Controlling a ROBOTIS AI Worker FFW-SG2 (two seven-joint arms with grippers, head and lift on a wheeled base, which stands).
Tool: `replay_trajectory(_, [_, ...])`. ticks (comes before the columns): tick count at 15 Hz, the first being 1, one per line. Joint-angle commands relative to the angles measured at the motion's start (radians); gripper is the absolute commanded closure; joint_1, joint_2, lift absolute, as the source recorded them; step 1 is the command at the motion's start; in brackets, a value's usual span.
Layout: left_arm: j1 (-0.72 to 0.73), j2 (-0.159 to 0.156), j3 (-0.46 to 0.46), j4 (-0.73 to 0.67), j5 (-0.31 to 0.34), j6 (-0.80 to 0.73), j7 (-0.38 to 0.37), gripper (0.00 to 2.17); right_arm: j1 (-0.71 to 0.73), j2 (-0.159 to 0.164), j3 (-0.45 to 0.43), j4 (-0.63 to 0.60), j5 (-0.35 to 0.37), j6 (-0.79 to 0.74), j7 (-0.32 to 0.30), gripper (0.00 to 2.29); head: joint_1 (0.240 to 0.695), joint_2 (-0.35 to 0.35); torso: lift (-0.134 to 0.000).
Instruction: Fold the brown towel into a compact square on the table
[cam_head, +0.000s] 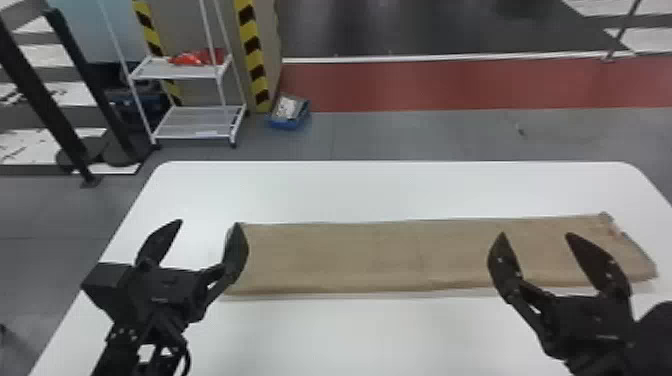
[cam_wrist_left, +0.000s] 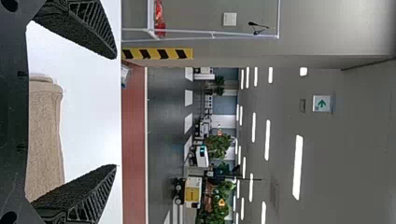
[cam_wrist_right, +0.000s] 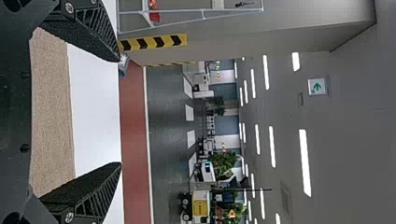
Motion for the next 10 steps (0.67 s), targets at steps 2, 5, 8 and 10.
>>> replay_trajectory(2, [0.007, 0.000, 0.000, 0.000, 0.000, -0.001, 0.005, 0.09, 0.008, 0.004, -0.002, -0.005, -0.001, 0.001, 0.001, 0.09, 0.695, 0.079, -0.111])
replay_trajectory(5, [0.010, 0.000, -0.006, -0.003, 0.000, -0.007, 0.006, 0.08, 0.011, 0.004, -0.002, -0.008, -0.004, -0.002, 0.001, 0.09, 0.695, 0.079, -0.111])
replay_trajectory(8, [0.013, 0.000, -0.006, -0.006, 0.000, -0.013, 0.006, 0.08, 0.009, 0.004, 0.002, -0.008, -0.001, 0.004, 0.001, 0.09, 0.695, 0.076, -0.111])
replay_trajectory(10, [0.013, 0.002, -0.006, -0.006, -0.003, -0.019, 0.006, 0.08, 0.006, 0.004, 0.005, -0.008, 0.005, 0.010, 0.001, 0.09, 0.695, 0.077, -0.111])
